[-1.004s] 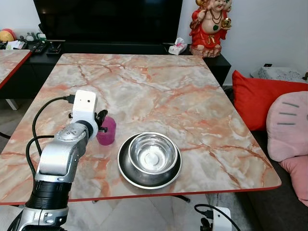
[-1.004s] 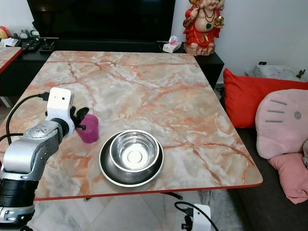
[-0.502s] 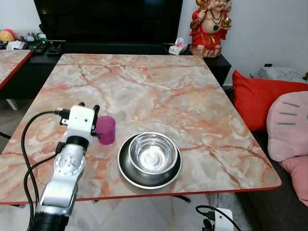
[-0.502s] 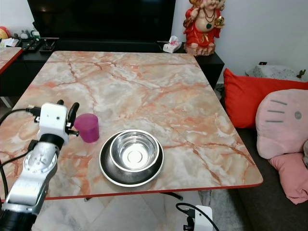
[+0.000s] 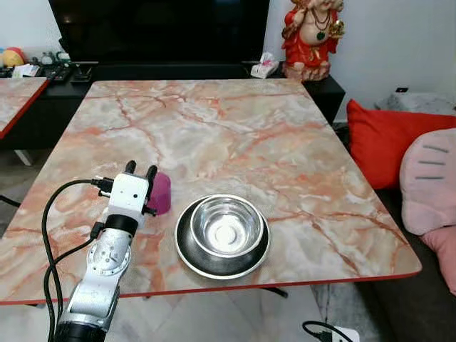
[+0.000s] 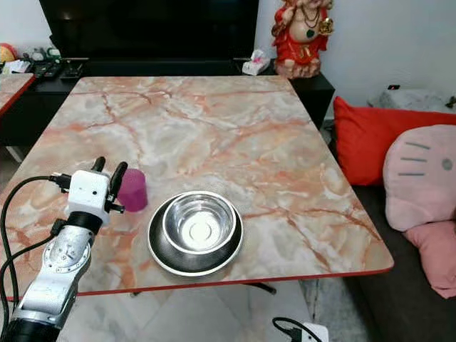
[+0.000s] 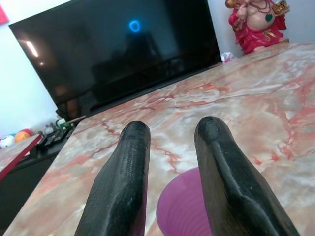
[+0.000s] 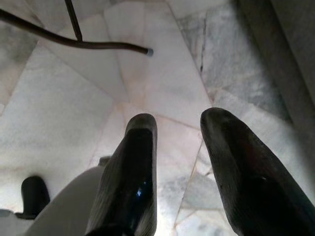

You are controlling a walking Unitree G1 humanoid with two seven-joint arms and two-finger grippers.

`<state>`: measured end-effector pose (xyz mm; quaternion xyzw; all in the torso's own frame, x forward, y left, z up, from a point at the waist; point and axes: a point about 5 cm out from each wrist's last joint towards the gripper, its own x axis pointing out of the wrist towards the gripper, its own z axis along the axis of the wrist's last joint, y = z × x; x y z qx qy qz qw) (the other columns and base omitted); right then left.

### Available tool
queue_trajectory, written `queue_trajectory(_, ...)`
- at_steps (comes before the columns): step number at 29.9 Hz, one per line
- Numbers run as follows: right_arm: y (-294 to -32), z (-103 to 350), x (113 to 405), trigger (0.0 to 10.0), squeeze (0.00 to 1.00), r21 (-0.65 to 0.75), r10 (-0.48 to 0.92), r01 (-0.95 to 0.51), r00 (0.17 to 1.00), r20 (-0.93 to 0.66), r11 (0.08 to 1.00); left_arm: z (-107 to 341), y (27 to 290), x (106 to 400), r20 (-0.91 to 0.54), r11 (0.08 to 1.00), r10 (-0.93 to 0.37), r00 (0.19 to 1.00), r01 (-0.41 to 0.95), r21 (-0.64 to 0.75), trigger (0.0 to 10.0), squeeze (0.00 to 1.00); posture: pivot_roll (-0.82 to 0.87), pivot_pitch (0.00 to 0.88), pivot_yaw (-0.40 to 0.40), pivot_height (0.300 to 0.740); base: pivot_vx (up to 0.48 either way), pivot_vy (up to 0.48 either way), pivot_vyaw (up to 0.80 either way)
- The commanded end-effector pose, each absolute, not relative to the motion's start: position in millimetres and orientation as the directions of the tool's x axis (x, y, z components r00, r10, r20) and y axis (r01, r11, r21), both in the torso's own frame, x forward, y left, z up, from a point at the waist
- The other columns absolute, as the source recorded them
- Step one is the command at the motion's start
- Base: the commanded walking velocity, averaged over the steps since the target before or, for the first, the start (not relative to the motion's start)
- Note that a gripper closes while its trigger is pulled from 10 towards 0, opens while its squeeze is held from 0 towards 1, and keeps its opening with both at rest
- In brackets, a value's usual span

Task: Setting the table

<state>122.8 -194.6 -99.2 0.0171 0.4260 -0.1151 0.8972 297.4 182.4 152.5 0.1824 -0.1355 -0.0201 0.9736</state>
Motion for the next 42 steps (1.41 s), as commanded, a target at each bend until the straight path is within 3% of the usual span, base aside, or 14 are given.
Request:
queue_trajectory(1,-197.2,-99.8,119.9,10.0,0.00,-0.069,-0.211,0.251,0.601,-0.771,0.966,156.5,181.8,299.6,0.277,0.932,-0.104,0.955,-0.003,0.362,10.0,0.00,0.07,0.000,-0.005,0.740,0.000,0.000,0.00)
queue_trajectory(8,-198.0,-99.9,120.1,10.0,0.00,-0.065,-0.210,0.255,0.598,-0.773,0.965,156.2,179.6,301.7,0.290,0.939,-0.101,0.952,-0.005,0.344,10.0,0.00,0.08,0.000,-0.005,0.740,0.000,0.000,0.00)
queue_trajectory(20,-192.7,-98.1,130.4,10.0,0.00,-0.055,-0.172,0.205,0.612,-0.772,0.977,159.1,187.4,302.7,0.312,0.950,-0.050,0.949,-0.052,0.309,10.0,0.00,0.10,0.000,-0.013,0.740,0.000,0.276,0.00)
queue_trajectory(28,-190.5,-99.4,128.1,10.0,0.00,-0.046,-0.163,0.204,0.606,-0.779,0.978,162.2,186.2,304.4,0.324,0.952,-0.040,0.945,-0.063,0.301,10.0,0.00,0.10,0.000,-0.010,0.740,0.000,0.292,0.75)
queue_trajectory(42,-189.2,-99.4,129.6,10.0,0.00,-0.045,-0.156,0.195,0.603,-0.783,0.980,165.7,187.3,305.1,0.335,0.952,-0.028,0.942,-0.077,0.295,10.0,0.00,0.11,0.000,-0.017,0.740,0.000,0.295,0.05)
